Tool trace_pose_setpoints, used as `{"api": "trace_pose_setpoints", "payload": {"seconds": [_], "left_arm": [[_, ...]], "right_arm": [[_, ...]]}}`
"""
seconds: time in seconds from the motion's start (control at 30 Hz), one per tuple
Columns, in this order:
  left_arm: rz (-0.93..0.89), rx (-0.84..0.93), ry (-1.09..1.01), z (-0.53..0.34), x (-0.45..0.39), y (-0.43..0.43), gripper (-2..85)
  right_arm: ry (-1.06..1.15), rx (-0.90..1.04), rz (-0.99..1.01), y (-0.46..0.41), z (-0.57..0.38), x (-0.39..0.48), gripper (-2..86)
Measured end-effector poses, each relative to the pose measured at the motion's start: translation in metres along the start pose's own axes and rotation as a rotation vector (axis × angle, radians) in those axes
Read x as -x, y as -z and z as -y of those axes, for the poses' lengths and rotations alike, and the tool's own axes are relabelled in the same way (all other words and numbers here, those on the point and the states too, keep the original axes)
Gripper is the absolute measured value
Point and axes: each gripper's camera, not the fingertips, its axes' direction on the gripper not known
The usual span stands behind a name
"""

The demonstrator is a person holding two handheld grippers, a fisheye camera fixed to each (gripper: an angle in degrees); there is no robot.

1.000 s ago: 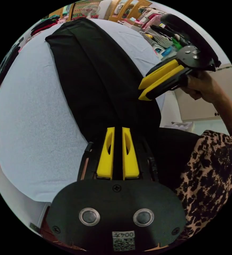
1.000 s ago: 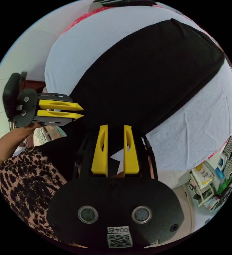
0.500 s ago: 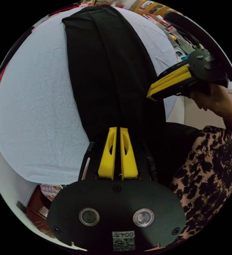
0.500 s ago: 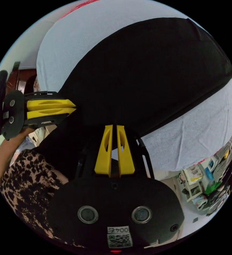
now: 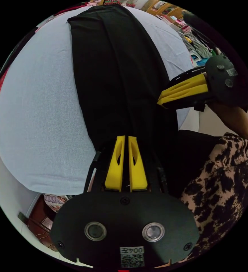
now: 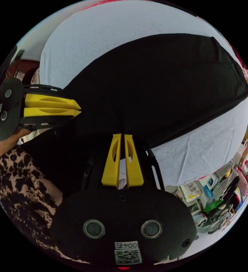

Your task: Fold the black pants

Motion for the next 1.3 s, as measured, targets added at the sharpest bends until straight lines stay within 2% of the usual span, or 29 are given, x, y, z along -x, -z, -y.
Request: {"api": "trace_pose_setpoints", "payload": {"seconds": [0.17, 0.33, 0.53, 0.63, 0.77, 0.83, 0.9, 1.0, 1.1, 1.3], "left_arm": [[0.025, 0.011, -0.018, 0.007, -0.002, 0.0, 1.2], [0.01, 0.007, -0.004, 0.011, 0.003, -0.001, 1.0], [0.015, 0.019, 0.002, 0.016, 0.006, -0.001, 1.0], [0.001, 0.024, 0.017, 0.018, 0.01, -0.002, 1.0], [0.011, 0.023, 0.018, 0.019, 0.01, -0.002, 1.0], [0.023, 0.022, 0.018, 0.02, 0.01, -0.003, 1.0], [0.027, 0.018, 0.02, 0.019, 0.01, -0.003, 1.0], [0.017, 0.013, 0.036, 0.019, 0.013, -0.003, 1.0], [0.011, 0.018, 0.044, 0.02, 0.015, -0.004, 1.0], [0.024, 0.027, 0.054, 0.021, 0.015, -0.005, 1.0]], "right_arm": [[0.035, 0.009, -0.03, 0.009, -0.007, -0.005, 0.4], [-0.019, 0.055, 0.021, 0.014, -0.011, -0.025, 0.3], [-0.023, 0.005, -0.011, 0.011, -0.035, -0.039, 0.2], [-0.051, -0.05, 0.053, 0.007, -0.052, -0.059, 0.1], [-0.056, -0.155, 0.252, -0.007, -0.083, -0.103, -0.4], [-0.049, -0.285, 0.392, -0.008, -0.105, -0.128, -0.6], [-0.108, -0.695, 0.463, 0.018, -0.159, -0.168, -0.7], [-0.295, -0.993, 0.4, 0.029, -0.206, -0.22, -0.6], [-0.479, -0.947, 0.467, 0.009, -0.208, -0.279, -0.3], [-0.586, -0.875, 0.603, -0.031, -0.188, -0.353, 4.0]]}}
